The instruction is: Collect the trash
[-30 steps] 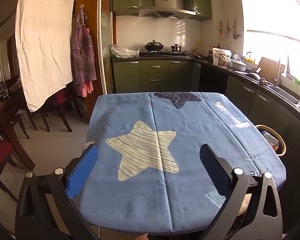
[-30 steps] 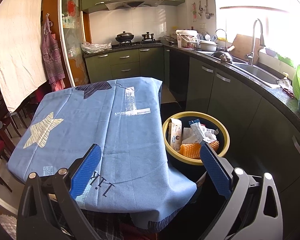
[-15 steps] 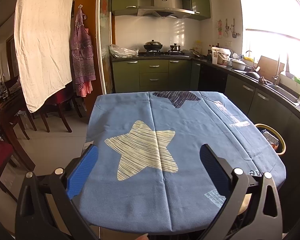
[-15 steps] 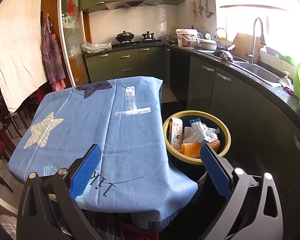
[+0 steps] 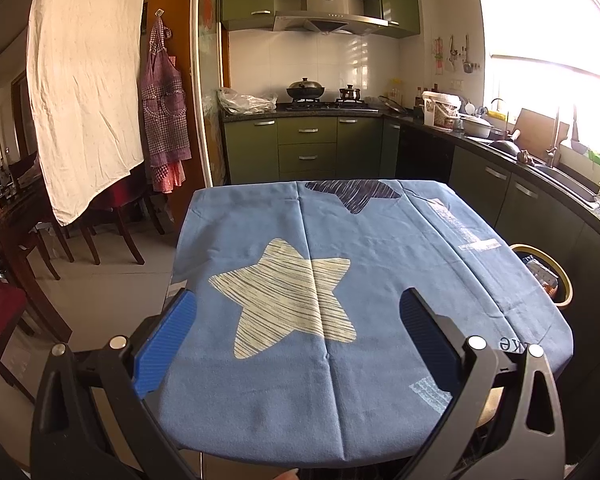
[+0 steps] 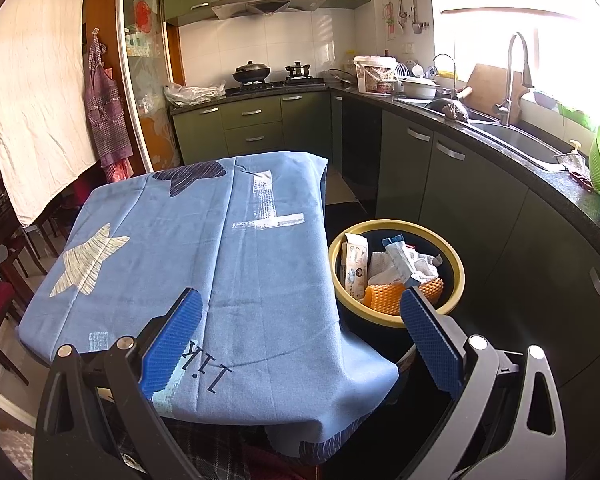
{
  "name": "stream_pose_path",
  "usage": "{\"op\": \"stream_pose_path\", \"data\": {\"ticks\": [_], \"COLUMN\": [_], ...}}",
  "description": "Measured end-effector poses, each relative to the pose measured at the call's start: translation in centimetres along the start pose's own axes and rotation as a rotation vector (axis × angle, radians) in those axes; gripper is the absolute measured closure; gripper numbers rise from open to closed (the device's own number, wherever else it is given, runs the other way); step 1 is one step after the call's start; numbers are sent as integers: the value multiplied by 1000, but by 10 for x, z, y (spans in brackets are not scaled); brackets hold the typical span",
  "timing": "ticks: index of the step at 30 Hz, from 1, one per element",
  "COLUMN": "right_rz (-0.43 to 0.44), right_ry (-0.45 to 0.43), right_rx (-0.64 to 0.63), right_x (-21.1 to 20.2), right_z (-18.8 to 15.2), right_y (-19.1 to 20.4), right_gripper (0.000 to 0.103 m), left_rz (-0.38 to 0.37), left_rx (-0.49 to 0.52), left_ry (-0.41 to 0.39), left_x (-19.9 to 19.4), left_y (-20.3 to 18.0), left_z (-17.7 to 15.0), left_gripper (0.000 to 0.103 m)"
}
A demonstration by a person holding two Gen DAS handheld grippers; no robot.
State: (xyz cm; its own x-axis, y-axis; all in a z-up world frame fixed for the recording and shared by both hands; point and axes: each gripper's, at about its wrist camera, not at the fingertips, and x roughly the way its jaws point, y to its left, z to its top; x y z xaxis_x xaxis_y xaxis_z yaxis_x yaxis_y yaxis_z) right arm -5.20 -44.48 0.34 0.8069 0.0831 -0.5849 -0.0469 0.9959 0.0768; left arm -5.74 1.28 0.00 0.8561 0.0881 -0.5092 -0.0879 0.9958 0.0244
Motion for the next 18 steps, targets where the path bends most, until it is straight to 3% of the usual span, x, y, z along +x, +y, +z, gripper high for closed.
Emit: {"op": "stream_pose_path", "data": {"ticks": [18], "right_rz": [5], "right_ry": [7], "right_rx": [2], "right_x": [2], "right_z": [-2], "right_y": [2], "right_gripper": [5], "left_rz": [-21], "left_rx": [13], "left_ry": [5], "left_x": [1], "left_y": [-3], "left_z": [-1], "left_gripper": [6]}}
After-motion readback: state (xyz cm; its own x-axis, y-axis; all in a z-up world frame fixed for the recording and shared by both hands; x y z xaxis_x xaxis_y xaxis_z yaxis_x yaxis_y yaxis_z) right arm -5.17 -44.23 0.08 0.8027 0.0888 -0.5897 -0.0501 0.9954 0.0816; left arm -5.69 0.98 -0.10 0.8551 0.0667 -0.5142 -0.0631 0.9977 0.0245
